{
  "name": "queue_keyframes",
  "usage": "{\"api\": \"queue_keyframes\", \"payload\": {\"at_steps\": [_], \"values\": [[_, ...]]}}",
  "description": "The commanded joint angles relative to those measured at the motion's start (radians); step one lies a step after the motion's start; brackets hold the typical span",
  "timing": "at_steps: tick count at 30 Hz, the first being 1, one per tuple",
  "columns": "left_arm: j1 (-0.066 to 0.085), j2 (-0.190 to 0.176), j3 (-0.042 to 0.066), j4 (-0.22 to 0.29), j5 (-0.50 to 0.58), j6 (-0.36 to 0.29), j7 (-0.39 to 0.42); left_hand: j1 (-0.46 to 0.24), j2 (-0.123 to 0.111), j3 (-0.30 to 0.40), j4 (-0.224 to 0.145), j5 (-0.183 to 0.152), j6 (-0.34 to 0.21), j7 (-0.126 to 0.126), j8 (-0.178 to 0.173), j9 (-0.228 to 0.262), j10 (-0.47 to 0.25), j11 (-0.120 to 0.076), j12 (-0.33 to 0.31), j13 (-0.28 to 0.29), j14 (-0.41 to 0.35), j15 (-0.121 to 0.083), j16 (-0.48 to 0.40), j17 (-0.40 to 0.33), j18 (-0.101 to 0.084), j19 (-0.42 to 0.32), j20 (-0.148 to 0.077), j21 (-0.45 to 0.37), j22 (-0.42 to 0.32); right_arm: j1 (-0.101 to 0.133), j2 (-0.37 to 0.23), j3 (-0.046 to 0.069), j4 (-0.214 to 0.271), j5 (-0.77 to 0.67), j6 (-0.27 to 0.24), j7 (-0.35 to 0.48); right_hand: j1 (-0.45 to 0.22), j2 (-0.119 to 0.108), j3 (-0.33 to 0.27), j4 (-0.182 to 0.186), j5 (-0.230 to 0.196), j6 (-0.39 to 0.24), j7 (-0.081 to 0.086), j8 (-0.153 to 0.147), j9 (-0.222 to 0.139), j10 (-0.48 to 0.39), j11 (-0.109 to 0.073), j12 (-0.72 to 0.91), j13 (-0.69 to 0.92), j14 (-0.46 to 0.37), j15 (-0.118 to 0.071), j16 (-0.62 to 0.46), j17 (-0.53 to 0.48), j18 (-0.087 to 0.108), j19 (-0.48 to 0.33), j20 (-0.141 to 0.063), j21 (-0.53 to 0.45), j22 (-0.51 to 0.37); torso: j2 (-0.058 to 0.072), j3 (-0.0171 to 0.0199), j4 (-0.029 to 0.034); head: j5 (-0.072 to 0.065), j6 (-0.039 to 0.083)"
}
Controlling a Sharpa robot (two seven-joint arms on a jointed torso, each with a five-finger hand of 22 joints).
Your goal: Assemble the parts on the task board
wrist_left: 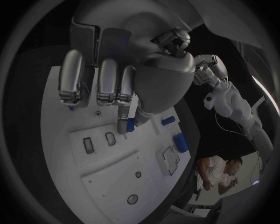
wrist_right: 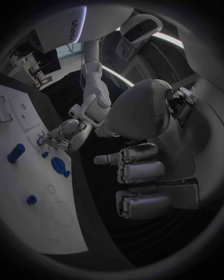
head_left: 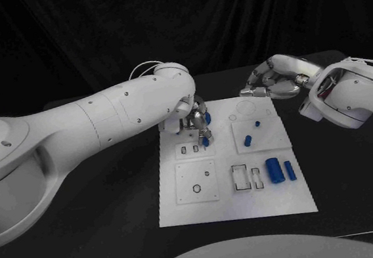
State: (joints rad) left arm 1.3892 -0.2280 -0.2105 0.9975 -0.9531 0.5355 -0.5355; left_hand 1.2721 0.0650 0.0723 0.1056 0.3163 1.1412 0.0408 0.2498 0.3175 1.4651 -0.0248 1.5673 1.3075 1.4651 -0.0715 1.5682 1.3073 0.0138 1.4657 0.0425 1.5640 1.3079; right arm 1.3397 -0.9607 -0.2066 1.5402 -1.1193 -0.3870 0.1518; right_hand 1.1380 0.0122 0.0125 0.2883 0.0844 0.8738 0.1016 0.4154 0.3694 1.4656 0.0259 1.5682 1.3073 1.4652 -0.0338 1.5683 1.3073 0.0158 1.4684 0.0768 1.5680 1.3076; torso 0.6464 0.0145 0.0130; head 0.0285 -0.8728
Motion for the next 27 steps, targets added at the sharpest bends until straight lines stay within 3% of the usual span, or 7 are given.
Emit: {"api": "queue_keyframes", "payload": {"at_steps": [1,8,13,18,27], "values": [[0.000,-0.021,0.001,0.026,0.008,-0.027,-0.013,0.008,-0.001,0.047,-0.040,0.007,-0.003,-0.006,0.007,0.008,0.106,-0.007,0.003,0.263,0.106,-0.007,0.003,0.263,-0.014,0.105,-0.008,0.007,0.263,-0.002,-0.005,0.001,0.002,0.000,0.007,-0.021,0.001,0.010,-0.006,0.001,0.002,-0.001,0.001,0.007,0.002,0.105,0.007,0.003,0.264,0.106,0.007,0.003,0.263,-0.016,0.102,0.007,0.003,0.263,0.000,-0.0002,-0.0011,0.006,0.000],[0.018,-0.093,0.001,0.104,0.008,-0.057,-0.057,0.000,-0.003,0.062,-0.044,0.007,-0.009,-0.004,0.007,0.018,0.106,-0.007,0.003,0.263,0.106,-0.008,0.003,0.263,-0.014,0.105,-0.008,0.007,0.263,-0.004,-0.015,0.001,0.004,0.000,0.008,-0.024,0.001,0.010,-0.006,0.000,0.002,-0.001,0.001,0.007,0.002,0.105,0.007,0.003,0.264,0.106,0.007,0.003,0.263,-0.016,0.102,0.007,0.003,0.263,-0.002,-0.0011,-0.0014,0.015,0.000],[0.035,-0.152,0.001,0.174,0.008,-0.086,-0.093,-0.021,-0.004,0.081,-0.042,0.003,-0.019,-0.001,0.003,0.031,0.106,-0.005,0.003,0.263,0.106,-0.007,0.003,0.263,-0.013,0.104,-0.008,0.006,0.261,-0.007,-0.019,0.001,0.005,0.000,0.012,-0.028,0.002,0.011,-0.007,0.000,0.002,-0.002,0.002,0.007,0.002,0.105,0.008,0.003,0.264,0.106,0.008,0.003,0.263,-0.016,0.102,0.008,0.003,0.263,-0.005,0.0007,0.0011,0.023,0.000],[0.041,-0.182,0.001,0.210,0.076,-0.106,-0.131,-0.037,-0.004,0.104,-0.041,0.003,-0.028,0.001,-0.001,0.044,0.106,-0.005,0.003,0.263,0.106,-0.006,0.003,0.263,-0.012,0.100,-0.007,0.003,0.256,-0.014,-0.018,0.001,0.003,0.000,0.020,-0.032,0.005,0.012,-0.008,-0.001,0.003,-0.004,0.002,0.007,0.001,0.105,0.008,0.003,0.264,0.106,0.008,0.003,0.263,-0.016,0.102,0.008,0.003,0.263,-0.006,0.0021,0.0016,0.033,0.000],[0.043,-0.199,0.000,0.230,0.197,-0.109,-0.169,-0.047,-0.001,0.125,-0.040,0.009,-0.037,0.004,-0.006,0.054,0.106,-0.002,0.003,0.263,0.106,-0.005,0.003,0.263,-0.011,0.097,-0.006,0.001,0.251,-0.026,-0.015,0.001,-0.002,0.000,0.036,-0.038,0.008,0.014,-0.009,-0.002,0.004,-0.007,0.003,0.008,0.001,0.105,0.009,0.003,0.264,0.106,0.009,0.003,0.263,-0.016,0.102,0.009,0.003,0.263,-0.013,0.0058,0.0040,0.036,0.000]]}}
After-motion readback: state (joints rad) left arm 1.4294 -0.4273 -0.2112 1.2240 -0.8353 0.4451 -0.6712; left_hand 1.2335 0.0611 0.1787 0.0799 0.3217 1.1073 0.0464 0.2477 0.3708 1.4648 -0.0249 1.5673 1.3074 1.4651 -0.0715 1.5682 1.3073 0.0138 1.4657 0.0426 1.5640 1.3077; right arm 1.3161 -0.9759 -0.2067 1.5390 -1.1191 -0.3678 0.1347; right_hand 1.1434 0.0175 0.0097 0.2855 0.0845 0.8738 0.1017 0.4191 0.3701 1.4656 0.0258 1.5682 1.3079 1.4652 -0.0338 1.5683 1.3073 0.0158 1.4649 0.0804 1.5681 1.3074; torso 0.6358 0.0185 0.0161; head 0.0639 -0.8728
